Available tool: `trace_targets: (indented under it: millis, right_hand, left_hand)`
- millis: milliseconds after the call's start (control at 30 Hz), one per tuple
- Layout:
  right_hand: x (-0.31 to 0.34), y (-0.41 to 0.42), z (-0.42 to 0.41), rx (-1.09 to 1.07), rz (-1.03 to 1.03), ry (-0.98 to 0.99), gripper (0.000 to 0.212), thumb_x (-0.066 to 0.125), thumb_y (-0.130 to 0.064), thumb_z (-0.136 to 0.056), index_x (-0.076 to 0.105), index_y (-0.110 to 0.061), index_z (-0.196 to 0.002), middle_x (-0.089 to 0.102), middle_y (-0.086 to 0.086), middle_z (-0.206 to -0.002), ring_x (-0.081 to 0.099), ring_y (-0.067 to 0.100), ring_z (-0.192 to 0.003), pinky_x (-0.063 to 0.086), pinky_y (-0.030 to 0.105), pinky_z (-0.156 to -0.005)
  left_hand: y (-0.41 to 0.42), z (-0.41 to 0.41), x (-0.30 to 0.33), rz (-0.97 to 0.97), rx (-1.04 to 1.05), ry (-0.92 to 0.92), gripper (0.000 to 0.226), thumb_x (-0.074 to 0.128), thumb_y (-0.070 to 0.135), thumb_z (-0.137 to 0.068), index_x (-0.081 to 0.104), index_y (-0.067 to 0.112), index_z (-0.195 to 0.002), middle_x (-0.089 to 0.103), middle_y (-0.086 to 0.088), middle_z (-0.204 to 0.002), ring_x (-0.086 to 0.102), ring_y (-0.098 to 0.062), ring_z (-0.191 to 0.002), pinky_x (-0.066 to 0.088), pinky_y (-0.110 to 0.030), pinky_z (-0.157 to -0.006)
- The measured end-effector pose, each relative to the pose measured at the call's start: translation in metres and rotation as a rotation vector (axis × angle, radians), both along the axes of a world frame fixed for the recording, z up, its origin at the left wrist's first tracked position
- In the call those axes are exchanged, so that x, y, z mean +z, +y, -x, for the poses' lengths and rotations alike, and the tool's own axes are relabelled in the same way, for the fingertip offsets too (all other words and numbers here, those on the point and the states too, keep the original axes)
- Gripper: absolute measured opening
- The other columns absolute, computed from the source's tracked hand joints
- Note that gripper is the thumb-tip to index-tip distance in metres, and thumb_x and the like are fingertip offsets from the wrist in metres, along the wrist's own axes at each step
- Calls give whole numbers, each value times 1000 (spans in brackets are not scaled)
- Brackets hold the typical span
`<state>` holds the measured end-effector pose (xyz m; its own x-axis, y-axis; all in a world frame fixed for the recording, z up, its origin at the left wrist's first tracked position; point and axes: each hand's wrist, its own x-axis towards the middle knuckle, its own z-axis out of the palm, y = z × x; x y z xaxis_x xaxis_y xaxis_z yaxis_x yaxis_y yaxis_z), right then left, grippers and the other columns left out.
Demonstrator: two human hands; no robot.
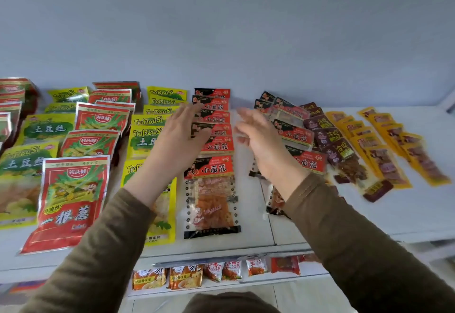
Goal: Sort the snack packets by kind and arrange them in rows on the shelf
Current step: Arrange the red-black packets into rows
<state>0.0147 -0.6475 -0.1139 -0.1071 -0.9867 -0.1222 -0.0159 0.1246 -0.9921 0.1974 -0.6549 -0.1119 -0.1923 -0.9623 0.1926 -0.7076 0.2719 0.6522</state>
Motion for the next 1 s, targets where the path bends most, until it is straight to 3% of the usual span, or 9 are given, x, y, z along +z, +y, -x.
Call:
trace_targets:
  millis: [100, 200, 433, 500, 600, 667, 800, 1000]
  right_hand:
    - [4, -3, 49, -127, 41, 74, 30, 57, -18, -100, 61, -22, -129, 61, -7, -129, 58, 8, -116, 47, 28, -96]
    - [3, -6, 95, -223, 35, 52, 31, 57, -18, -100, 59, -20, -131, 59, -8, -133, 54, 8, -122, 40, 32, -108]
    - [-19, -14, 179, -282, -23, 7, 39, 45, -16, -106, 47, -18, -145, 46, -4, -147, 42, 6, -122, 33, 29, -101]
    - [-29, -19, 191, -239, -25, -13, 39, 45, -13, -105, 48, -16, -144, 50, -2, -145, 48, 9, -124, 37, 30, -106]
    - [-45, -26, 195, -122, -53, -22, 42, 47, -15, -103, 48, -19, -145, 51, 0, -147, 48, 14, -134, 37, 39, -116]
    - [-51, -26, 194, -27, -74, -14, 46, 46, -18, -105, 41, -22, -151, 41, -2, -156, 39, 15, -143, 31, 40, -119]
    - [-55, -32, 201, 66, -47, 85, 48, 43, -26, -108, 33, -31, -155, 32, -8, -161, 30, 11, -147, 28, 33, -113]
    - [-55, -48, 221, -3, -11, 149, 46, 42, -25, -108, 35, -28, -153, 31, -6, -161, 31, 14, -147, 29, 33, -113]
  left_hand:
    - [-4, 26, 0, 2, -52, -37, 54, 53, 35, -103, 38, 29, -154, 32, 2, -164, 24, -20, -153, 23, -49, -125]
    - [-6, 59, -2, 2, -76, -45, 50, 53, 30, -102, 43, 28, -151, 36, 5, -161, 27, -19, -151, 22, -39, -124]
    - [5, 171, -11, 70, -252, -190, 51, 53, 38, -102, 45, 29, -152, 34, 5, -163, 21, -17, -154, 12, -38, -124]
    - [8, 201, -26, 90, -284, -370, 55, 49, 54, -98, 42, 40, -152, 26, 11, -166, 12, -16, -157, 3, -50, -127]
    - [8, 225, -52, -69, -227, -580, 67, 32, 73, -94, 21, 51, -156, 0, 11, -170, -10, -20, -157, -5, -66, -121]
    - [9, 227, -66, -110, -157, -606, 69, 22, 78, -93, 9, 54, -157, -10, 9, -169, -17, -22, -156, -5, -67, -120]
    - [5, 217, -75, -107, -38, -616, 70, 16, 79, -93, 3, 54, -157, -10, 9, -170, -16, -22, -156, -2, -67, -121]
    - [3, 212, -73, -142, -50, -617, 70, 17, 79, -94, -2, 55, -156, -13, 8, -169, -20, -22, -155, -7, -66, -121]
